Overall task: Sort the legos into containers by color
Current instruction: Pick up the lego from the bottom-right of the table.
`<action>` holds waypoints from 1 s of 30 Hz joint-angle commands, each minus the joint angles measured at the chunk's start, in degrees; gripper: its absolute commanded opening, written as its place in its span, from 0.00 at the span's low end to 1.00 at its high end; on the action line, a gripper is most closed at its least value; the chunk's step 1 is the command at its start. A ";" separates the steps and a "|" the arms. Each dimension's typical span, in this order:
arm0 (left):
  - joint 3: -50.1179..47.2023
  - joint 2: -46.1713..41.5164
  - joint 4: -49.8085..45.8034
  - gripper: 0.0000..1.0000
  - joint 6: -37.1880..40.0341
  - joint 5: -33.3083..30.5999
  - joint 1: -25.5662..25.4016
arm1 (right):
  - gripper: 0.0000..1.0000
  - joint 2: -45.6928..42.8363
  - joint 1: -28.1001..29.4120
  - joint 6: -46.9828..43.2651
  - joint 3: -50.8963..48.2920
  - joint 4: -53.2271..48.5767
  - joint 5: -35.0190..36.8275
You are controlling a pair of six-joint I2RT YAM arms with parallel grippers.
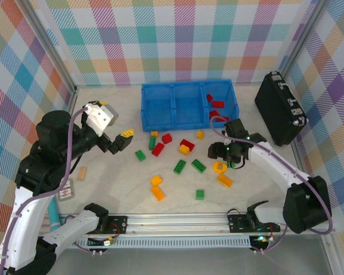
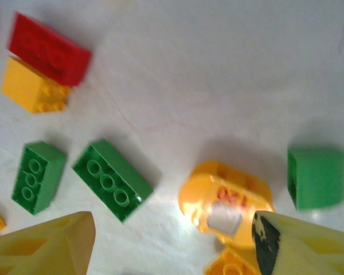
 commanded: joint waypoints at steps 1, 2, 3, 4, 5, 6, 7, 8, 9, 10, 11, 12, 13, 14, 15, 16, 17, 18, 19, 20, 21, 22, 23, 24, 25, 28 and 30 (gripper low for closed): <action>0.33 -0.94 0.94 1.00 0.71 2.08 -0.46 | 0.81 -3.03 0.46 5.73 -1.40 -2.11 2.55; 0.15 -1.13 0.94 1.00 0.73 2.17 -0.51 | 0.86 -3.29 0.54 6.34 -2.18 -2.28 2.88; -0.07 -1.26 0.94 1.00 0.71 2.17 -0.49 | 0.88 -3.53 0.61 7.04 -3.05 -2.05 3.07; -0.29 -1.49 1.07 1.00 0.57 2.17 -0.51 | 0.88 -3.86 0.65 8.12 -4.03 -1.63 3.30; -0.62 -1.80 1.03 1.00 0.58 2.10 -0.50 | 0.89 -4.22 0.65 8.98 -5.10 -0.77 3.42; -0.88 -2.07 1.11 1.00 0.51 2.10 -0.51 | 0.89 -4.43 0.65 9.71 -5.78 -0.17 3.65; -1.15 -2.34 1.20 1.00 0.49 2.13 -0.50 | 0.89 -4.31 0.64 10.36 -6.44 0.56 4.01; -1.26 -2.54 1.21 1.00 0.48 2.17 -0.50 | 0.89 -3.84 0.61 10.76 -6.59 0.81 4.29; -1.34 -2.71 1.16 1.00 0.48 2.17 -0.46 | 0.88 -3.28 0.66 11.20 -6.61 0.76 4.63; -1.27 -2.80 0.95 1.00 0.52 2.08 -0.51 | 0.88 -2.61 0.68 11.74 -6.62 1.04 4.94; -1.26 -2.97 0.78 1.00 0.58 2.00 -0.51 | 0.88 -1.71 0.66 12.53 -6.62 0.96 5.50; -1.29 -3.03 0.69 1.00 0.67 1.89 -0.51 | 0.88 -0.72 0.73 13.24 -6.29 0.86 5.89; -1.43 -3.22 0.64 1.00 0.85 1.67 -0.51 | 0.87 0.64 0.74 13.29 -6.17 1.39 5.74; -1.46 -3.33 0.51 1.00 0.95 1.43 -0.51 | 0.87 1.74 0.87 13.54 -6.17 2.25 5.28; -1.60 -3.46 0.41 1.00 1.06 1.13 -0.51 | 0.87 2.51 0.89 13.81 -6.36 3.34 4.74; -1.62 -3.56 0.32 1.00 1.18 0.94 -0.51 | 0.87 3.39 0.92 14.06 -6.70 4.40 4.08; -1.63 -3.60 0.25 1.00 1.22 0.77 -0.51 | 0.88 4.36 1.00 14.50 -6.74 5.03 3.81; -1.66 -3.70 0.15 1.00 1.28 0.61 -0.51 | 0.87 5.06 1.04 14.65 -6.68 5.35 3.80; -1.72 -3.80 0.02 1.00 1.28 0.58 -0.51 | 0.88 6.04 1.16 14.78 -6.75 5.47 4.16; -1.78 -3.85 -0.09 1.00 1.27 0.50 -0.51 | 0.88 6.70 1.18 14.91 -6.65 5.59 4.76; -1.79 -3.88 -0.12 1.00 1.23 0.41 -0.50 | 0.88 7.08 1.17 14.91 -6.67 5.79 5.22; -1.78 -4.02 -0.27 1.00 1.19 0.32 -0.51 | 0.88 7.38 1.18 14.86 -6.79 6.14 5.77; -1.84 -4.13 -0.29 1.00 1.15 0.19 -0.50 | 0.88 7.70 1.18 14.84 -6.92 6.52 6.28; -1.84 -4.15 -0.37 1.00 1.06 0.08 -0.47 | 0.88 8.20 1.18 14.79 -6.81 6.66 6.63; -1.81 -4.13 -0.46 1.00 1.07 -0.03 -0.50 | 0.88 8.78 1.18 14.62 -6.72 6.98 6.70; -1.87 -4.09 -0.47 1.00 1.07 -0.30 -0.51 | 0.86 10.90 1.26 14.39 -6.32 7.99 6.48; -1.77 -3.91 -0.40 1.00 1.15 -0.21 -0.51 | 0.85 12.06 1.31 14.39 -6.44 8.99 6.50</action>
